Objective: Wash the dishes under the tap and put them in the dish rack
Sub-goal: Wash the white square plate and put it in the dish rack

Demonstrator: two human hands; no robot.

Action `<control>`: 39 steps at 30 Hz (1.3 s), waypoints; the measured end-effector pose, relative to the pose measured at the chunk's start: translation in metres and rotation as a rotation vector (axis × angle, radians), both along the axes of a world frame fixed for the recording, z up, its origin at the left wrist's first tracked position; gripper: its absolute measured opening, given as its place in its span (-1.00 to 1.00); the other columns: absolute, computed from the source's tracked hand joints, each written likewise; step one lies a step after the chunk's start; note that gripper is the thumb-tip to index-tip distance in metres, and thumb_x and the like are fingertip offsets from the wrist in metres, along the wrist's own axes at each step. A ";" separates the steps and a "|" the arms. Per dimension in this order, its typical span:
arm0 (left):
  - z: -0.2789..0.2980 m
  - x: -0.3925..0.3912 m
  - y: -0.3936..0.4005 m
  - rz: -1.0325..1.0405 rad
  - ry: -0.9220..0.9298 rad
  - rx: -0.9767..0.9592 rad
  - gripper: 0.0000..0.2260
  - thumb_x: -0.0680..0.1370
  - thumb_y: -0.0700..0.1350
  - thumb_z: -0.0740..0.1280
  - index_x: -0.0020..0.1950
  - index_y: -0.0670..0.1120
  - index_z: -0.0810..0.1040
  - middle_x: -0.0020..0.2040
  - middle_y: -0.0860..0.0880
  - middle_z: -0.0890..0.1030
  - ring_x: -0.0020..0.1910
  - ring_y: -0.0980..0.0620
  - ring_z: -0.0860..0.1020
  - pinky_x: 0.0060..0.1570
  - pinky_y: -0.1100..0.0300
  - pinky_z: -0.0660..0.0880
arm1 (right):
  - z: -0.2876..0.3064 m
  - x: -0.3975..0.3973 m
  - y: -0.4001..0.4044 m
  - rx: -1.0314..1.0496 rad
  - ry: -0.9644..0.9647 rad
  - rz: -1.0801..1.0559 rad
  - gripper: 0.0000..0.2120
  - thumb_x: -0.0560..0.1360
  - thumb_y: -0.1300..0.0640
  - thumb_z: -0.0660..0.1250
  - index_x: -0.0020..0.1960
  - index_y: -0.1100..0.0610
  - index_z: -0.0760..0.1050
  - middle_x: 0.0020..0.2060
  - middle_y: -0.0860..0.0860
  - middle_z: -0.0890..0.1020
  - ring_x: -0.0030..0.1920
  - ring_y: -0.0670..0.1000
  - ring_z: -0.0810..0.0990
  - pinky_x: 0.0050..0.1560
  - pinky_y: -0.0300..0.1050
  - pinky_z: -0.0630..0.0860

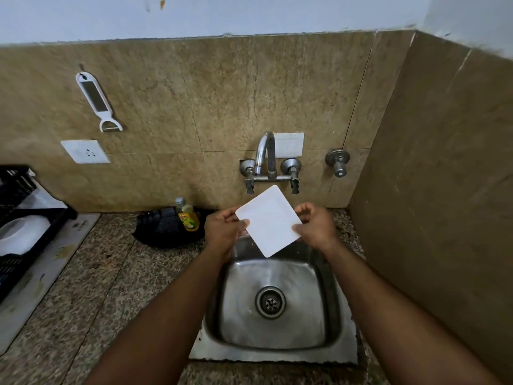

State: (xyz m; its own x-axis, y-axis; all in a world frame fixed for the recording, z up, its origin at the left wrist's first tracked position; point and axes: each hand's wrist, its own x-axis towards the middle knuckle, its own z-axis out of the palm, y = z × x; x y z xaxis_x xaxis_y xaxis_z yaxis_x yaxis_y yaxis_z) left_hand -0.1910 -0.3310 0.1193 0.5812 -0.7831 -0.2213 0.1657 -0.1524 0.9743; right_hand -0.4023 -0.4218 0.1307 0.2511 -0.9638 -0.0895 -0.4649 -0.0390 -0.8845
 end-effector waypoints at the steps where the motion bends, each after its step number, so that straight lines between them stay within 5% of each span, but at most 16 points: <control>1: 0.004 0.001 -0.001 0.006 -0.084 -0.007 -0.65 0.41 -0.38 0.53 0.18 -0.27 0.65 -0.04 -0.19 0.75 -0.16 -0.10 0.74 -0.23 0.03 0.69 | 0.006 0.000 -0.002 -0.054 0.036 0.023 -0.64 0.41 0.43 0.45 0.12 0.11 0.65 -0.02 0.00 0.73 -0.04 0.01 0.70 -0.03 -0.03 0.68; 4: 0.014 0.006 -0.004 0.024 -0.288 -0.013 -0.65 0.29 -0.19 0.60 0.07 -0.14 0.73 -0.18 -0.14 0.75 -0.20 -0.18 0.75 -0.12 -0.13 0.70 | 0.022 0.000 -0.008 -0.253 0.106 0.069 -0.70 0.44 0.37 0.45 0.10 0.10 0.72 -0.04 -0.03 0.76 -0.09 -0.05 0.71 0.01 -0.08 0.68; 11: 0.049 0.005 -0.011 0.097 -0.397 -0.107 -0.75 0.40 -0.32 0.57 -0.04 -0.03 0.69 -0.24 -0.12 0.73 -0.30 0.03 0.70 -0.26 0.18 0.63 | 0.052 0.003 -0.011 -0.518 0.128 0.088 -0.71 0.44 0.32 0.44 0.08 0.05 0.73 -0.08 -0.04 0.77 -0.08 -0.02 0.71 -0.03 -0.05 0.65; 17: 0.068 0.006 -0.008 0.113 -0.459 -0.164 -0.74 0.42 -0.30 0.57 -0.02 0.00 0.66 -0.24 -0.08 0.72 -0.34 0.13 0.68 -0.32 0.25 0.61 | 0.072 0.004 -0.010 -0.570 0.120 0.095 -0.71 0.48 0.30 0.46 0.15 0.05 0.72 -0.03 -0.05 0.76 -0.04 -0.06 0.70 -0.03 -0.21 0.61; 39: 0.093 0.003 0.000 0.184 -0.492 -0.249 -0.71 0.44 -0.28 0.57 0.13 -0.14 0.68 -0.23 -0.11 0.73 -0.27 0.03 0.72 -0.22 0.20 0.66 | 0.098 0.004 0.000 -0.674 0.085 0.075 -0.69 0.49 0.31 0.47 0.20 0.11 0.68 0.03 0.01 0.75 0.04 -0.01 0.69 0.02 0.00 0.69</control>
